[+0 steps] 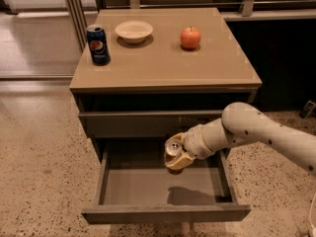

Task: Pick orange can from middle drawer and place on counter

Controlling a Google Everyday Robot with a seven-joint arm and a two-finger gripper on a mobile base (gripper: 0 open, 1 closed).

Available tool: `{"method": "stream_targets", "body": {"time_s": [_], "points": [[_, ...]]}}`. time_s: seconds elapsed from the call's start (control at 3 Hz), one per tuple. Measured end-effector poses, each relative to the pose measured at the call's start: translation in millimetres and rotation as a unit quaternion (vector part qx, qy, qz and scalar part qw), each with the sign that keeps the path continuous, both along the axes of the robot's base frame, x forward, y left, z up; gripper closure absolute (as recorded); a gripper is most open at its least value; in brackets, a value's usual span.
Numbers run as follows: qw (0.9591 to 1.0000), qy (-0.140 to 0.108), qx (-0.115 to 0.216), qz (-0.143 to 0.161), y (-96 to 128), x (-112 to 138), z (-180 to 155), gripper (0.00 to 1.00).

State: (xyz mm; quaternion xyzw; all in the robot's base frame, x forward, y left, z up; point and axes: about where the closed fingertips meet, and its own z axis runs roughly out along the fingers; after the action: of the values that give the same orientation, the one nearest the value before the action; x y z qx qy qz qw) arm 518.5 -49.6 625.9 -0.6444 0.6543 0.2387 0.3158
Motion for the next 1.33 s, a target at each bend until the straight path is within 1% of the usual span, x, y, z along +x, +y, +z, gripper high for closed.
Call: {"method": "stream_targets", "body": {"time_s": [0.33, 0.67, 1.0, 1.33], "points": [[0.9993, -0.027, -0.021, -0.017, -5.3, -5.4, 93.8, 1.00], [0.9985, -0.043, -0.032, -0.014, -2.6, -7.9, 109.5, 1.00], [0.9986, -0.041, -0.031, -0.013, -2.4, -7.9, 108.1, 1.00], [0.9991, -0.036, -0.012, -0.019, -5.6, -8.8, 138.2, 1.00]]}}
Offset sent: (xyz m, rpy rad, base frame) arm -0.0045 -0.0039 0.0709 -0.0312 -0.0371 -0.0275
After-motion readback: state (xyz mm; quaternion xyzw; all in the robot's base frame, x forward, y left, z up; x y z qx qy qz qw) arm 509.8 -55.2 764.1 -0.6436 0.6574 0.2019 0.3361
